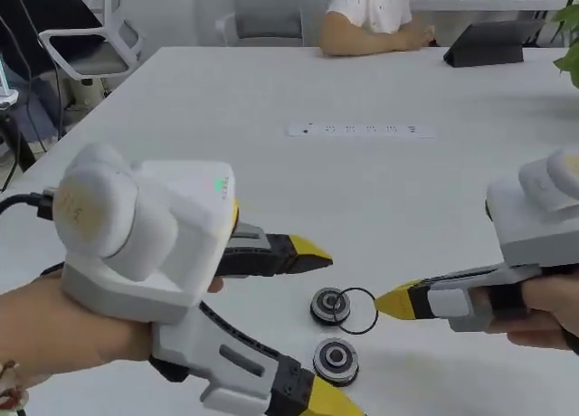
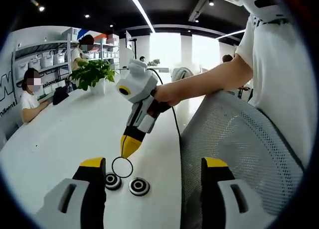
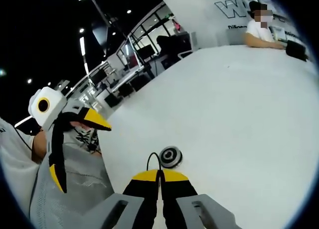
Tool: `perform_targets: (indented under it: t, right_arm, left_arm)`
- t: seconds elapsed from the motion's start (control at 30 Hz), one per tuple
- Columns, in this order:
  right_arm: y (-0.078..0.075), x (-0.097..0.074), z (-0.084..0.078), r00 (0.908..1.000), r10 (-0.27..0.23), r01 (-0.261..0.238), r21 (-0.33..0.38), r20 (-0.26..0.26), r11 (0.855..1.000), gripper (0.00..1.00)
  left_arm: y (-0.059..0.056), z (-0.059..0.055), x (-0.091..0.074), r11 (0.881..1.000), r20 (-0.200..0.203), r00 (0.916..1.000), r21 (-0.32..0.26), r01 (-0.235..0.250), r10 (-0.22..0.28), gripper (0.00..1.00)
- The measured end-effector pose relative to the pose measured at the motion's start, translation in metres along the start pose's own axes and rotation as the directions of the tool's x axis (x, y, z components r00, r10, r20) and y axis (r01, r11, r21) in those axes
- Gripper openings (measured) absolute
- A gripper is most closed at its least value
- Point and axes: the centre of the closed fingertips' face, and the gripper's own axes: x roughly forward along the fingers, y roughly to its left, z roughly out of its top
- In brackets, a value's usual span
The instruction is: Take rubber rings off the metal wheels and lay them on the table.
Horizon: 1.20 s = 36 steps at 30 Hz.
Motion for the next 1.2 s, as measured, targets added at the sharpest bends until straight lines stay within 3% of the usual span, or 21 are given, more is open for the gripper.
perform_targets:
  t: [0.27, 0.4, 0.53, 0.77, 1.03, 1.2]
  right_arm:
    - [0.000, -0.004, 0.005, 0.9995, -0.010, 0.010, 0.003, 0.029, 1.000, 0.00]
    - [0.002, -0.007, 0.010, 0.9986, -0.007, 0.006, 0.009, 0.053, 1.000, 0.00]
    - [0.004, -0.008, 0.014, 0.9977, -0.003, 0.002, 0.008, 0.068, 1.000, 0.00]
    - [0.008, -0.011, 0.020, 0.9959, 0.004, -0.004, -0.004, 0.091, 1.000, 0.00]
    - [0.013, -0.015, 0.030, 0.9909, 0.018, -0.017, -0.007, 0.133, 1.000, 0.00]
    - [0.018, -0.017, 0.036, 0.9872, 0.027, -0.026, -0.012, 0.157, 1.000, 0.00]
  left_arm:
    - [0.008, -0.002, -0.030, 0.996, 0.003, 0.9967, -0.019, -0.081, 0.082, 0.84]
    - [0.010, -0.001, -0.050, 0.990, 0.037, 0.9906, -0.056, -0.129, 0.131, 0.89]
    - [0.015, -0.007, -0.068, 0.978, 0.040, 0.9794, -0.081, -0.194, 0.198, 0.90]
    - [0.017, -0.017, -0.090, 0.956, 0.036, 0.9613, -0.121, -0.267, 0.273, 0.90]
    - [0.017, -0.035, -0.102, 0.926, 0.034, 0.9403, -0.188, -0.327, 0.339, 0.90]
    - [0.012, -0.050, -0.100, 0.917, 0.005, 0.9385, -0.216, -0.336, 0.345, 0.90]
